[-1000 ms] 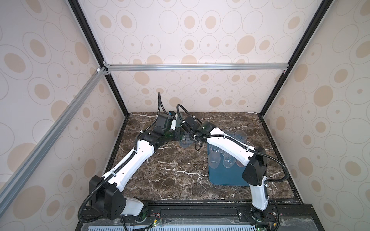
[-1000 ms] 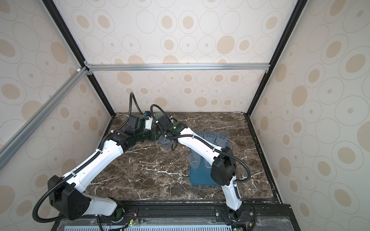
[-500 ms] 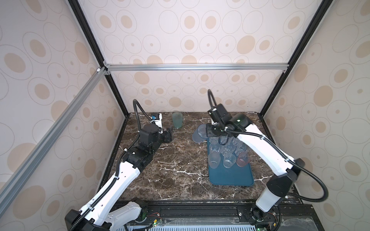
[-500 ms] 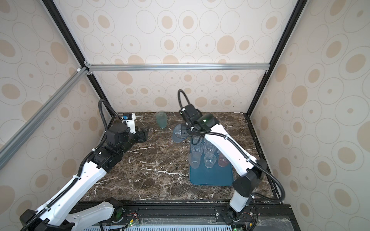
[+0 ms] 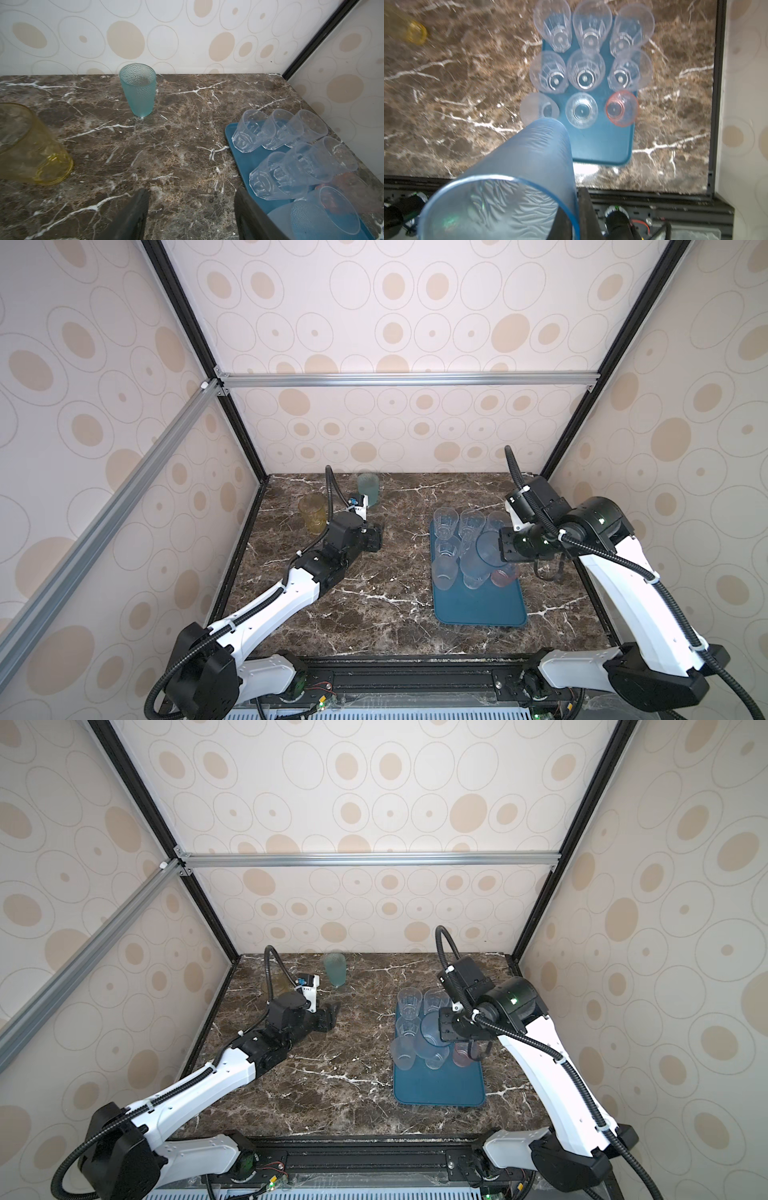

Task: Place the glasses into the tray
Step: Place the glass on the tray.

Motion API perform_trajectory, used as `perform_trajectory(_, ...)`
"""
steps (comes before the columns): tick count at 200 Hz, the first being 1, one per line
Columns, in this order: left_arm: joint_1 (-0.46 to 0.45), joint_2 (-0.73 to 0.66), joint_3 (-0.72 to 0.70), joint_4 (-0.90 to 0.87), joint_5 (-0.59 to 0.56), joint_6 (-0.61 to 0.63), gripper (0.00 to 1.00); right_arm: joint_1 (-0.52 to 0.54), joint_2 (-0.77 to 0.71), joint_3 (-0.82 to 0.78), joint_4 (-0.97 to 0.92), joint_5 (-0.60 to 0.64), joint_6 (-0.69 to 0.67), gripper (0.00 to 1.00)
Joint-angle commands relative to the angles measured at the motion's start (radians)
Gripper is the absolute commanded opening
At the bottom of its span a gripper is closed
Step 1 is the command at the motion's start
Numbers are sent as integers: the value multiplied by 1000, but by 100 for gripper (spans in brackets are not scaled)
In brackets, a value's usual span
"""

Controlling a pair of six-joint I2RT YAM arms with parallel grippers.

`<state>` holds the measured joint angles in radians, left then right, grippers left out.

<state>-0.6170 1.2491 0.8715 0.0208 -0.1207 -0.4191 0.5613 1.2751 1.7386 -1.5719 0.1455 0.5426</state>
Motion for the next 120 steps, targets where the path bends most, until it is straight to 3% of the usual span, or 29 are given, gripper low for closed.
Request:
perform_trajectory(1, -24, 25, -3, 69, 5, -38, 66, 17, -31, -66, -129, -28, 55, 2)
perform_trajectory(22, -34, 51, -3, 81, 8, -32, 66, 78, -48, -211, -69, -2, 97, 2)
perform_trajectory(61, -36, 54, -35, 78, -22, -18, 66, 144, -61, -461, 223, -2, 169, 2)
perform_trajectory(120, -36, 56, -77, 74, -37, -16, 66, 159, -17, -602, 423, -1, 191, 1)
